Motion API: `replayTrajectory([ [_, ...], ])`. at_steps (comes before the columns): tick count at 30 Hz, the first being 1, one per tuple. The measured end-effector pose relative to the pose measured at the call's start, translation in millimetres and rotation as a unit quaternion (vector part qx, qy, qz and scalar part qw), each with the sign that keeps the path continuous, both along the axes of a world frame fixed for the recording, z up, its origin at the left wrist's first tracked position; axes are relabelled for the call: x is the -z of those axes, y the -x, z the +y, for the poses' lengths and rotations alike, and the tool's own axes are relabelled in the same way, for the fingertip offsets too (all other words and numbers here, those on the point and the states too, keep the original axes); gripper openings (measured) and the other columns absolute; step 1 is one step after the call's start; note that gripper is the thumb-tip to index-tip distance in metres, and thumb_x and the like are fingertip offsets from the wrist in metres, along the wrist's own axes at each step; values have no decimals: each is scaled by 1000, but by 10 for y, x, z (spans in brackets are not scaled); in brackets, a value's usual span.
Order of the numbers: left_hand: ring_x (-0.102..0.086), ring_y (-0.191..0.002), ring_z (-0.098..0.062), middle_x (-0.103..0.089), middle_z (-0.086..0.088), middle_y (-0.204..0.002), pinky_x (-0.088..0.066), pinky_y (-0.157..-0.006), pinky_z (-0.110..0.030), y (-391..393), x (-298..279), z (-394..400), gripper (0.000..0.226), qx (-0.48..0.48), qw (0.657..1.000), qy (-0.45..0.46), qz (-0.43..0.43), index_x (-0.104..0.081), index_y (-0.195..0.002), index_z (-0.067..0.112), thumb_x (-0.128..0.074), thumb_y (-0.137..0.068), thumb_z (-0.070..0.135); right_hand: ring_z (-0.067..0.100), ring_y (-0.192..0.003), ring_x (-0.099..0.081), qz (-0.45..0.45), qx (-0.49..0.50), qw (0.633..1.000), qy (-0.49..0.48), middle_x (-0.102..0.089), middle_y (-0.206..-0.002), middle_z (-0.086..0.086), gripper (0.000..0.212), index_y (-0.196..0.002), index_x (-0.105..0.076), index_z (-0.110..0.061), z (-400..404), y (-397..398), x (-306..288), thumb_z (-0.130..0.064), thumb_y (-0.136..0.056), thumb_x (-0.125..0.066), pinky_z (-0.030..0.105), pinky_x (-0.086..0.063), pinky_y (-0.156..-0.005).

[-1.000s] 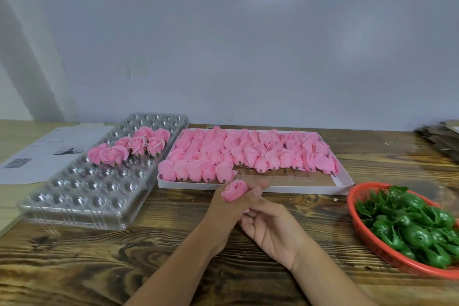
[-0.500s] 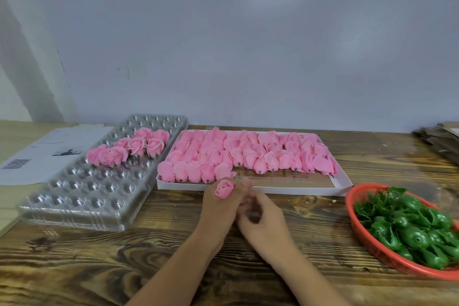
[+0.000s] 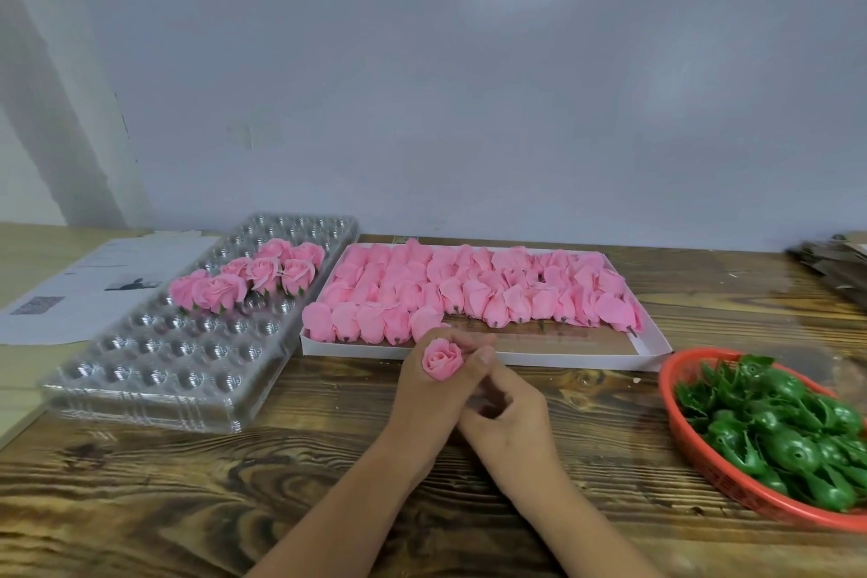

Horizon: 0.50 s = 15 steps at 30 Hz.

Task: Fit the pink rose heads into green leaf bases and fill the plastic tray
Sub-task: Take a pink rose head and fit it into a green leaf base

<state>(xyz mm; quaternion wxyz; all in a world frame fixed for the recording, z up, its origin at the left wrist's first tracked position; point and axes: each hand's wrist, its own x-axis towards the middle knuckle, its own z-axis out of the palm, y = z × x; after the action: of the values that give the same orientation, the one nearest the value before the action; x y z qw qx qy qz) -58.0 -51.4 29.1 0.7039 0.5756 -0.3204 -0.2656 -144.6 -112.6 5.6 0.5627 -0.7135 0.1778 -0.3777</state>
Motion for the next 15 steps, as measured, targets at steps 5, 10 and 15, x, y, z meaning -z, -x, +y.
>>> replayTrajectory([
  [5,-71,-107,-11,-77,6,-112,-57,-94,-32,-23,3,12,14,24,1000,-1,-6,-73,-101,15,-75,-89,8,27,-90,-71,-13,-33,999,-4,-76,-92,7,39,-100,-74,-25,-23,-11,1,8,-82,-62,35,-56,-79],
  [10,-73,-101,-9,-79,5,-105,-56,-78,-17,-85,-21,45,19,34,999,-11,-21,-76,-79,20,-76,-86,3,13,-105,-70,-19,-143,988,-53,-76,-109,0,35,-117,-70,-18,-87,42,-90,-5,-85,-67,21,-52,-88],
  [15,-74,-91,-14,-78,3,-111,-57,-68,-22,-96,-55,102,28,83,995,-29,-46,-77,-69,26,-75,-89,5,10,-92,-66,51,-194,972,-122,-74,-96,-2,33,-112,-73,-34,-140,103,-118,-16,-84,-68,25,-54,-80],
])
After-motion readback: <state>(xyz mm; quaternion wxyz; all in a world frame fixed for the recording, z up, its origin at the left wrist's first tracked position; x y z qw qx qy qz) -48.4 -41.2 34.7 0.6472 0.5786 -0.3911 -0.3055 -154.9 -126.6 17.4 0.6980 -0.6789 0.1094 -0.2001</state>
